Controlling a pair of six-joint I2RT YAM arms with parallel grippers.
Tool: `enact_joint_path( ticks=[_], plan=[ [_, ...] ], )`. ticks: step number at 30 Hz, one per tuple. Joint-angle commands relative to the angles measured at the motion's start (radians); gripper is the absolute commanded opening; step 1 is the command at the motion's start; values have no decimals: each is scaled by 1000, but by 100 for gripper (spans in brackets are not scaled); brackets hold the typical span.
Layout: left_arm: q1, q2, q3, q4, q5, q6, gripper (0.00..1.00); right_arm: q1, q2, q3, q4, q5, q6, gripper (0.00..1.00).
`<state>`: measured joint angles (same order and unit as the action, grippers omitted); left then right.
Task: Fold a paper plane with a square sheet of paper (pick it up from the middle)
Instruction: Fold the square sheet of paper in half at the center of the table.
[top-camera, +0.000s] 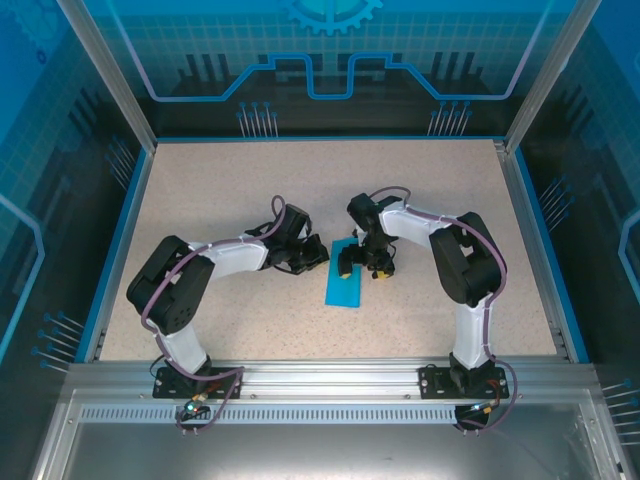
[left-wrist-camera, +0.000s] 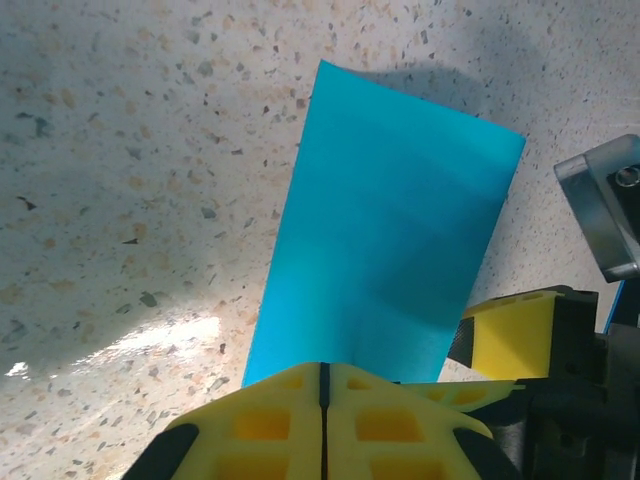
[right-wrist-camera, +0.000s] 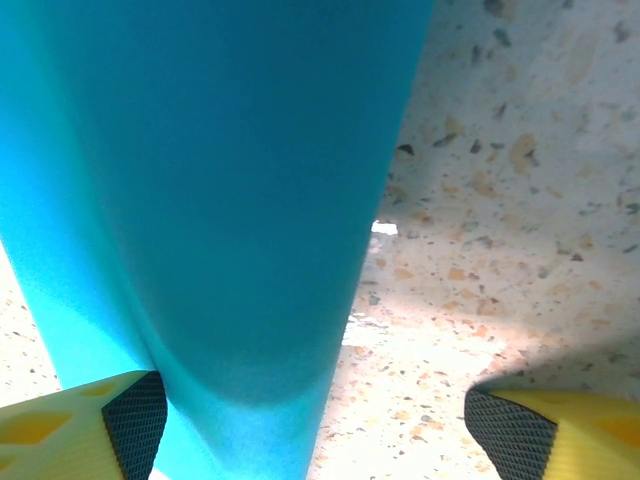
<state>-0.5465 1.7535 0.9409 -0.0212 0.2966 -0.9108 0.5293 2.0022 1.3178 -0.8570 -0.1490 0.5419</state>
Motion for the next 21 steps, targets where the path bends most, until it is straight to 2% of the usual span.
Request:
enact_joint_path(
  ticks=[1, 6, 8, 13, 18, 21],
  plan=[
    [-9, -13, 24, -39, -3, 10, 7, -19, 159, -79, 96, 69, -25, 88],
    [-9, -75, 11, -113, -119, 13, 8, -18, 164, -78, 87, 73, -33, 88],
    [-8, -90, 9, -119, -130, 22, 8, -18, 167, -78, 86, 77, -31, 88],
    [-10, -63, 26, -69, -29, 38, 8, -18, 176, -78, 90, 77, -27, 88],
    [-17, -4, 48, -11, 51, 18, 0, -18, 179, -81, 92, 77, -25, 88],
    [-23, 38, 66, 1, 75, 2, 0, -19, 181, -81, 93, 75, -23, 88]
  ],
)
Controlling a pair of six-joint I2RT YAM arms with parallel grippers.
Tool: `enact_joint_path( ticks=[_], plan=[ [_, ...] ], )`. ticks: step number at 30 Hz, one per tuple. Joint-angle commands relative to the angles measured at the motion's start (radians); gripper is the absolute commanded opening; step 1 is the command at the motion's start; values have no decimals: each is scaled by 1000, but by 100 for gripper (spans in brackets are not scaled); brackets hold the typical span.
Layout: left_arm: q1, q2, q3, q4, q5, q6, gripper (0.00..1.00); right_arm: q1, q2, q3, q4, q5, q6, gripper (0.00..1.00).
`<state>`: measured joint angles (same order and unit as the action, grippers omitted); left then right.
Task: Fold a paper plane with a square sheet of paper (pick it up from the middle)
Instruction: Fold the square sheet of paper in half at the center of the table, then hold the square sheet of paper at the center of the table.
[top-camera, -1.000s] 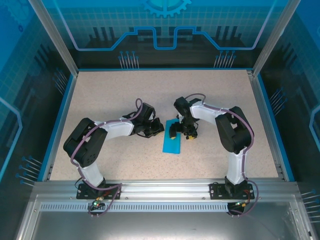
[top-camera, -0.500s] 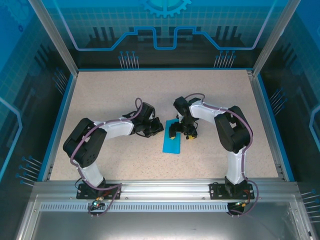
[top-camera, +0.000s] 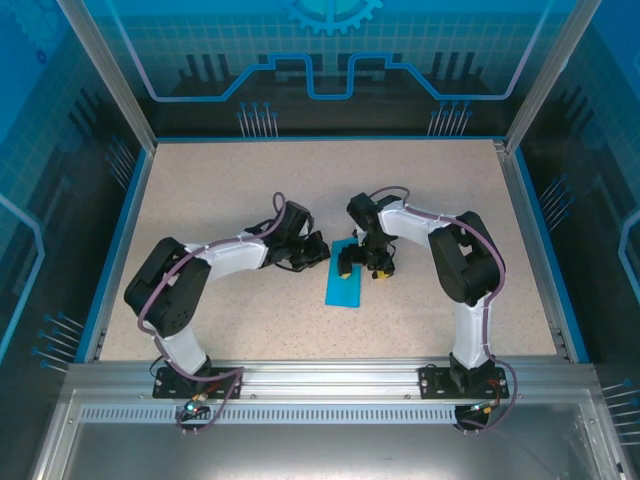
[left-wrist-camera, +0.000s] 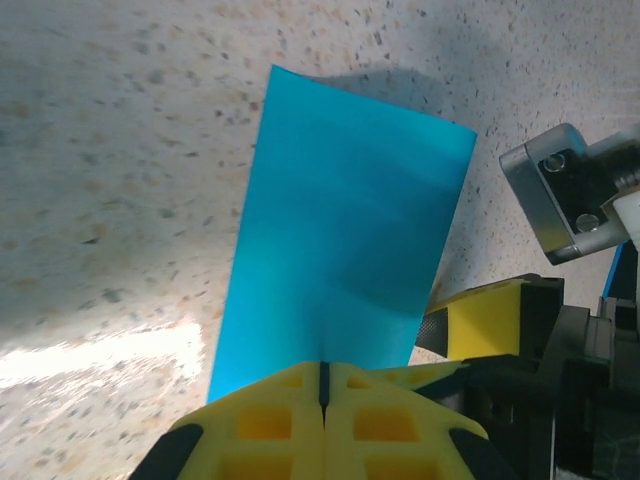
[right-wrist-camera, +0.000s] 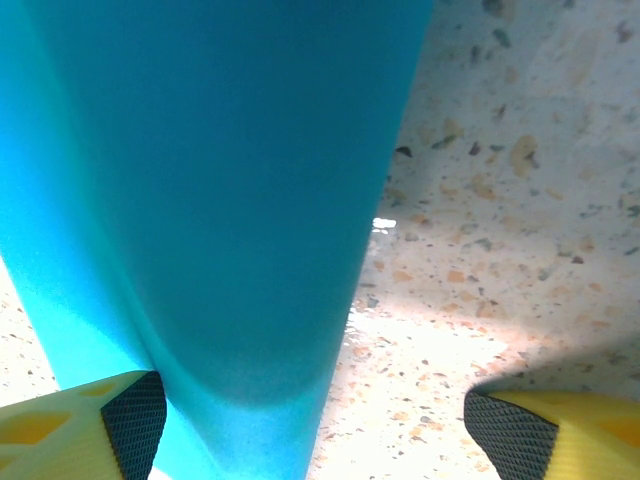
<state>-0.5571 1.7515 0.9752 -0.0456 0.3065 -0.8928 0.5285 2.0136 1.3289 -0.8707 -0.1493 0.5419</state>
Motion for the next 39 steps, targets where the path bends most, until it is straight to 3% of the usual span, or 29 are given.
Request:
enact_joint_path(
  ticks=[1, 9, 26, 29, 36, 39],
  plan=[
    [-14, 48, 37, 24, 68, -21, 0, -17, 168, -94, 108, 76, -23, 88],
    [-16, 62, 28, 11, 34, -45, 0, -18, 165, -114, 154, 20, -7, 87],
    [-16, 72, 36, -10, 26, -41, 0, -16, 175, -106, 119, 77, -33, 88],
    [-16, 54, 33, -40, -14, -40, 0, -15, 175, -107, 122, 76, -49, 87],
    [-9, -77, -23, -177, -277, -99, 0, -15, 183, -91, 109, 85, -67, 87],
    [1, -110, -35, -188, -293, -96, 0, -15, 184, -90, 108, 87, -64, 87]
  ],
)
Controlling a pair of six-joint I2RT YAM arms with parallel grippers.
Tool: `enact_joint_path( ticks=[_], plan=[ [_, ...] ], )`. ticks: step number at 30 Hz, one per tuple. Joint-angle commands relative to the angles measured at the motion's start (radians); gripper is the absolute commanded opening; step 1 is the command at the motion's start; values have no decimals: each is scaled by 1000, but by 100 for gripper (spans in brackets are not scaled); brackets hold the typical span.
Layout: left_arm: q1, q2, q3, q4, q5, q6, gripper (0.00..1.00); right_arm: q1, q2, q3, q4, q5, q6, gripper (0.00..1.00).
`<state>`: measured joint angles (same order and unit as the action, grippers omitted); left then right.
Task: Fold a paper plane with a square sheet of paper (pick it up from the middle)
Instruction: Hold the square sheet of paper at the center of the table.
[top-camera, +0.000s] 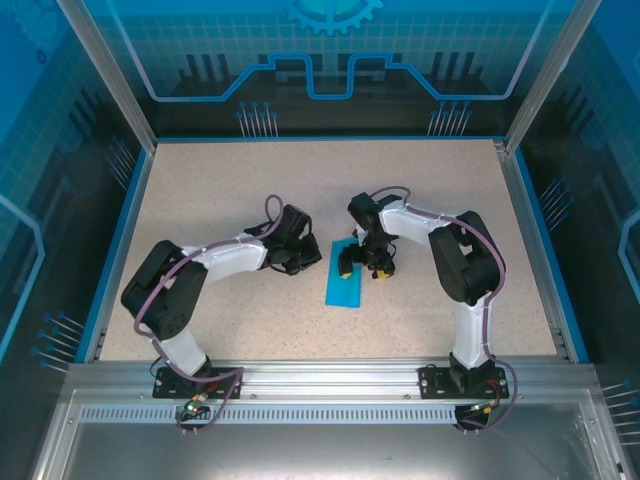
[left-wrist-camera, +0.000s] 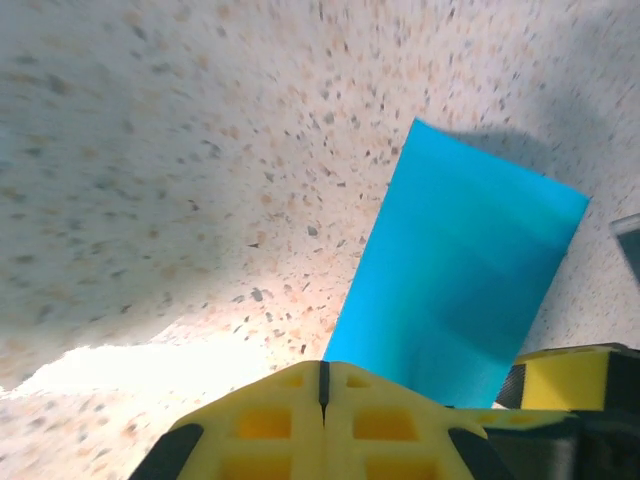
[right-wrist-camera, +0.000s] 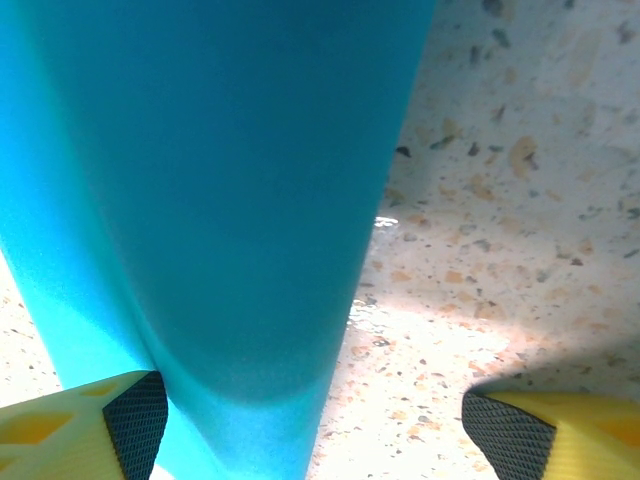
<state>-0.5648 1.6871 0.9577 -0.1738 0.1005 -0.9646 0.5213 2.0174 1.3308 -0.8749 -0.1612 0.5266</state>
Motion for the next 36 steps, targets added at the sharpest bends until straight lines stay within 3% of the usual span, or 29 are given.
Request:
enact_joint_path(
  ticks=[1, 13, 36],
  plan=[
    [9, -46, -15, -57, -76, -18, 0, -7, 184, -91, 111, 100, -48, 88],
    [-3, 90, 29, 169, 232, 7, 0, -9, 194, -93, 111, 101, -29, 87],
    [-27, 265, 92, 118, 270, -37, 0, -7, 195, -108, 129, 89, -19, 88]
  ],
)
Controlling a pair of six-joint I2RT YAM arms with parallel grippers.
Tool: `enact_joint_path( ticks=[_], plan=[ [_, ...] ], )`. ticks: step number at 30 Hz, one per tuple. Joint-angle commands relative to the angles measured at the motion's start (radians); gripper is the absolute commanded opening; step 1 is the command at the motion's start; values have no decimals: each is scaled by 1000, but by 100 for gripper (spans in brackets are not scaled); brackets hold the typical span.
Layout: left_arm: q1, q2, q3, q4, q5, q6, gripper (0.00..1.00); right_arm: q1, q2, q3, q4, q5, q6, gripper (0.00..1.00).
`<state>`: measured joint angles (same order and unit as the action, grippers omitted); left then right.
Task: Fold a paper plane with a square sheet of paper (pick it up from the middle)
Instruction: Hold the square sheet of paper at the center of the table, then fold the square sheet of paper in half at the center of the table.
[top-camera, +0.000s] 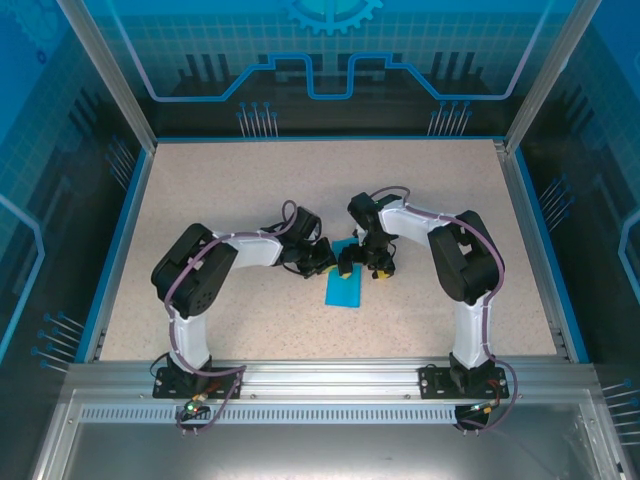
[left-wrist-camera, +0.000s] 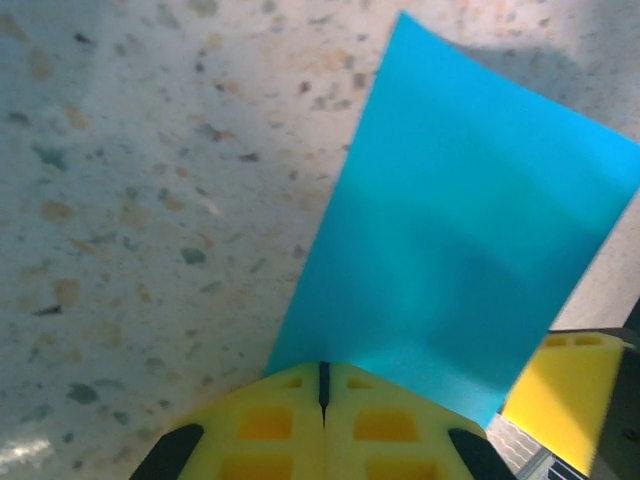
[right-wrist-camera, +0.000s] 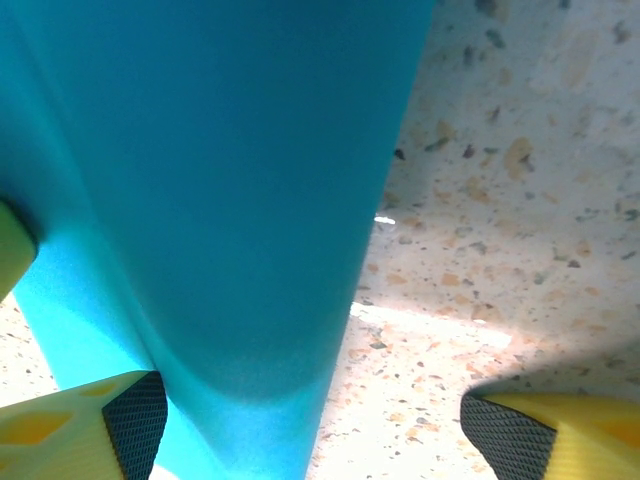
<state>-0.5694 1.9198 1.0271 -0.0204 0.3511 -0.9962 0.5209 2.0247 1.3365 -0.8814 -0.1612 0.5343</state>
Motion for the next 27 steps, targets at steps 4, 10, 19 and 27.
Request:
enact_joint_path(
  ticks=[4, 10, 19, 27],
  plan=[
    [-26, 45, 18, -59, -2, 4, 0, -7, 181, -112, 134, 85, -26, 88],
    [-29, 47, -1, -60, -10, 7, 0, -9, 118, -112, 148, 56, -19, 89],
    [-39, 47, -1, -64, -22, 13, 0, -60, -232, -201, 253, -28, 16, 89],
    [-40, 47, 1, -66, -24, 14, 0, -101, -378, -347, 456, -251, 83, 34]
  ],
)
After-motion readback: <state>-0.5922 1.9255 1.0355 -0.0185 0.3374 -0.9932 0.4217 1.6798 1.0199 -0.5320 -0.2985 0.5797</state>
